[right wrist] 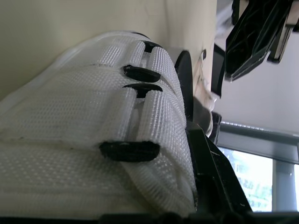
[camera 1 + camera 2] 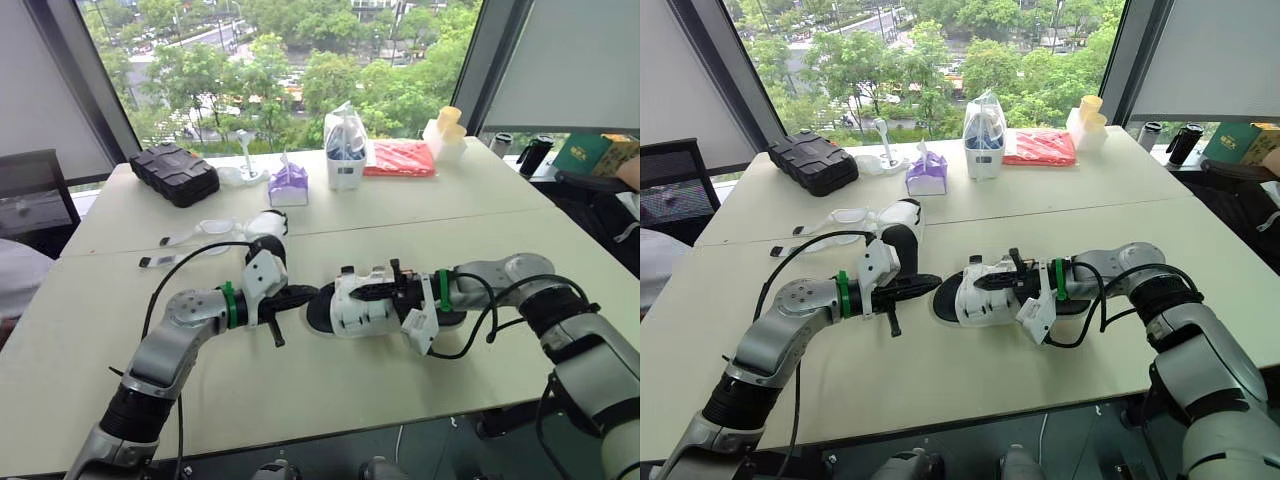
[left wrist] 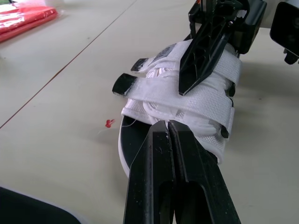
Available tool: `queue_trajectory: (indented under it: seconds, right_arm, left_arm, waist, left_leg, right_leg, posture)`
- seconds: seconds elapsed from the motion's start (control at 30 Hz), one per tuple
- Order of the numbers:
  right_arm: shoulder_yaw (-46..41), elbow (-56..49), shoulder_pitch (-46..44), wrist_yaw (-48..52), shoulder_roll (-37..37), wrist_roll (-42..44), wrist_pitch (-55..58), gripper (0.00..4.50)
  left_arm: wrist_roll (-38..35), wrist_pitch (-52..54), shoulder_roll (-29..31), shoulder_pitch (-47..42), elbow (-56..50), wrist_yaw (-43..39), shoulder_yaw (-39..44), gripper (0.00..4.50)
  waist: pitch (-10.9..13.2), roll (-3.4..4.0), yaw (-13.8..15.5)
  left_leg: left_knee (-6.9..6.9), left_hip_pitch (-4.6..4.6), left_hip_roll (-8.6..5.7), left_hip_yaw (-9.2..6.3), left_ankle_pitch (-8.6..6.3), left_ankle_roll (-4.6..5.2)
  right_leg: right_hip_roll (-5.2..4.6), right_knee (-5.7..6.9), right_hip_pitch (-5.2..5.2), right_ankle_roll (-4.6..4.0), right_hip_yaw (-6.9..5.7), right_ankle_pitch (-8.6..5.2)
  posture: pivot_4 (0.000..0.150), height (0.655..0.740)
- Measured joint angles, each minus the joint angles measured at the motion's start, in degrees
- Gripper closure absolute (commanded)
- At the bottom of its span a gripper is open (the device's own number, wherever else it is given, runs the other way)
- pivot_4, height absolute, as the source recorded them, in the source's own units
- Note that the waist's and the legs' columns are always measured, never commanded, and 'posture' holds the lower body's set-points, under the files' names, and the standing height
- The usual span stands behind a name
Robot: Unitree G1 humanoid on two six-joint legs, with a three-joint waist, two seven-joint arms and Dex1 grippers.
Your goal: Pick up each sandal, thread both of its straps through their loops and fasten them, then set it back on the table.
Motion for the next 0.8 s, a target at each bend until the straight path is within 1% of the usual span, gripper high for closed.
queue_trajectory:
  seconds: [0.13, 0.23, 0.3, 0.4, 0.43, 0.47, 0.57, 0.7, 0.8]
  right_arm:
    - [-1.27, 1.04, 0.08, 5.91, 0.35, 6.59, 5.8, 4.45]
    - [-2.99, 0.24, 0.67, 11.72, 1.02, 12.31, 10.92, 4.45]
    - [-5.05, -2.45, 2.56, 17.65, 1.93, 16.13, 20.17, 4.45]
    - [-9.69, -7.45, 4.49, 25.44, 4.24, 17.27, 43.01, 4.45]
    - [-10.98, -8.75, 4.66, 26.82, 4.69, 17.29, 49.04, 4.45]
    - [-12.44, -9.94, 4.85, 27.49, 5.58, 17.33, 55.38, 4.45]
    - [-13.81, -11.16, 4.92, 27.76, 7.69, 16.65, 67.16, 4.45]
    - [-13.83, -9.12, 5.18, 24.29, 10.79, 15.9, 79.82, 4.45]
    - [-13.77, -6.0, 4.98, 21.15, 12.16, 15.79, 86.0, 4.45]
  left_arm:
    - [0.78, -0.2, -0.27, -0.01, 0.02, 0.99, -0.24, 4.5]
    - [1.04, -0.48, -0.13, -0.04, 0.06, 1.29, -0.32, 4.5]
    - [1.87, -1.11, -0.45, -0.74, 0.73, 1.64, -0.7, 4.5]
    - [3.87, -2.64, -1.47, -4.64, 4.1, 2.77, -2.02, 4.5]
    - [4.47, -3.14, -1.73, -5.69, 5.06, 3.09, -2.09, 4.5]
    - [4.89, -3.77, -2.09, -6.79, 6.35, 3.58, -2.09, 4.5]
    - [5.29, -4.71, -2.68, -8.71, 8.7, 3.76, -2.11, 4.5]
    - [6.09, -6.47, -4.31, -11.9, 12.37, 3.9, -2.41, 4.5]
    - [6.88, -7.62, -4.83, -12.74, 13.69, 3.84, -2.5, 4.5]
  waist:
    - [0.01, 0.0, -0.06]
    - [0.01, 0.0, -0.11]
    - [0.01, 0.0, -0.06]
    - [0.02, 0.0, 0.42]
    - [0.02, 0.01, 0.42]
    - [0.02, 0.0, 0.36]
    - [0.02, 0.01, 0.11]
    - [0.02, 0.01, 0.09]
    - [0.02, 0.02, 0.09]
  left_leg:
    - [0.0, 0.0, 0.0, 0.0, -0.08, 0.14]
    - [-0.01, 0.0, 0.02, -0.01, -0.08, 0.15]
    - [-0.01, 0.0, 0.03, -0.02, -0.08, 0.16]
    - [0.12, -0.06, 0.0, -0.07, -0.08, 0.16]
    - [0.12, -0.06, -0.02, -0.07, -0.09, 0.17]
    - [0.12, -0.06, -0.01, -0.08, -0.11, 0.19]
    - [0.01, -0.06, 0.0, -0.06, -0.11, 0.19]
    - [-0.08, -0.16, 0.0, -0.01, -0.04, 0.08]
    - [-0.07, -0.28, -0.02, 0.01, -0.02, 0.04]
  right_leg:
    - [0.0, 0.0, 0.01, 0.01, 0.01, 0.01]
    - [0.01, 0.0, 0.0, 0.16, 0.0, 0.1]
    - [0.01, 0.0, 0.0, 0.16, 0.0, 0.1]
    - [0.0, 0.08, 0.01, 0.16, -0.04, 0.11]
    - [-0.01, 0.09, 0.0, 0.16, -0.04, 0.11]
    - [-0.01, 0.09, 0.0, 0.16, -0.05, 0.11]
    - [-0.02, 0.1, -0.09, 0.17, -0.05, 0.12]
    - [-0.02, 0.21, -0.3, 0.16, -0.01, 0.12]
    - [-0.04, 0.25, -0.44, 0.16, 0.0, 0.12]
  posture:
    - [0.15, 0.74]
    - [0.15, 0.74]
    - [0.15, 0.74]
    - [0.15, 0.74]
    - [0.15, 0.74]
    - [0.15, 0.74]
    - [0.15, 0.74]
    - [0.15, 0.74]
    - [0.15, 0.74]
